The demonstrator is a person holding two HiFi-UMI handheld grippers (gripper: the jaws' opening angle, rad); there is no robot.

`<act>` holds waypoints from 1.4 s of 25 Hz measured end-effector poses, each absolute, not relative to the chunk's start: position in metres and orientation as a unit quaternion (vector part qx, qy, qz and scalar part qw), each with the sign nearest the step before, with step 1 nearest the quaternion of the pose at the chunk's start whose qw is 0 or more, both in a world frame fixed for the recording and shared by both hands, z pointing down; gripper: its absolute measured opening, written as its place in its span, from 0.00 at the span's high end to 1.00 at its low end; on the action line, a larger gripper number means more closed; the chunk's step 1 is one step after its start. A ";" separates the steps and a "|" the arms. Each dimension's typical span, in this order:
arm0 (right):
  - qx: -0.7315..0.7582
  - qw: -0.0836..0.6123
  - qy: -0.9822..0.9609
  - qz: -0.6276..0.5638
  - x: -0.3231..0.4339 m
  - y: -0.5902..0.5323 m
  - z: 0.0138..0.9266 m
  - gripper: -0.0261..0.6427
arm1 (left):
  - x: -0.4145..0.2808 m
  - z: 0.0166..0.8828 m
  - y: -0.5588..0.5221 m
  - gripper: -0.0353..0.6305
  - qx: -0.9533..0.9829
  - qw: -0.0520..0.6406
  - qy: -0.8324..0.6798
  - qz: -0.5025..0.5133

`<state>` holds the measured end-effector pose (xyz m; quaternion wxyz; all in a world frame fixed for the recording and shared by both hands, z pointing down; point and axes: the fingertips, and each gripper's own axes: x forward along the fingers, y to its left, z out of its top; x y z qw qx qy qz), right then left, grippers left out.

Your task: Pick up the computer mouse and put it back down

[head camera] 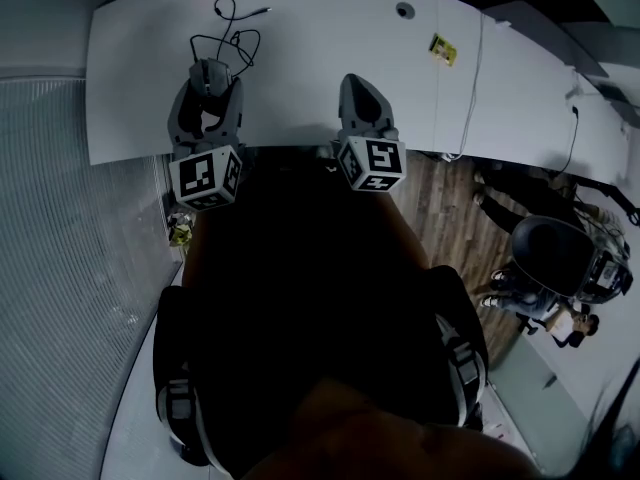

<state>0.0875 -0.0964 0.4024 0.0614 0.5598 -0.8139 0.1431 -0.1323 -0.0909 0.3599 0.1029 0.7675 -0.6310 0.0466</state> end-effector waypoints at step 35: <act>0.561 0.042 -0.816 0.132 0.082 -0.101 0.385 0.96 | -0.128 0.310 -0.080 0.50 0.783 0.081 -0.617 0.015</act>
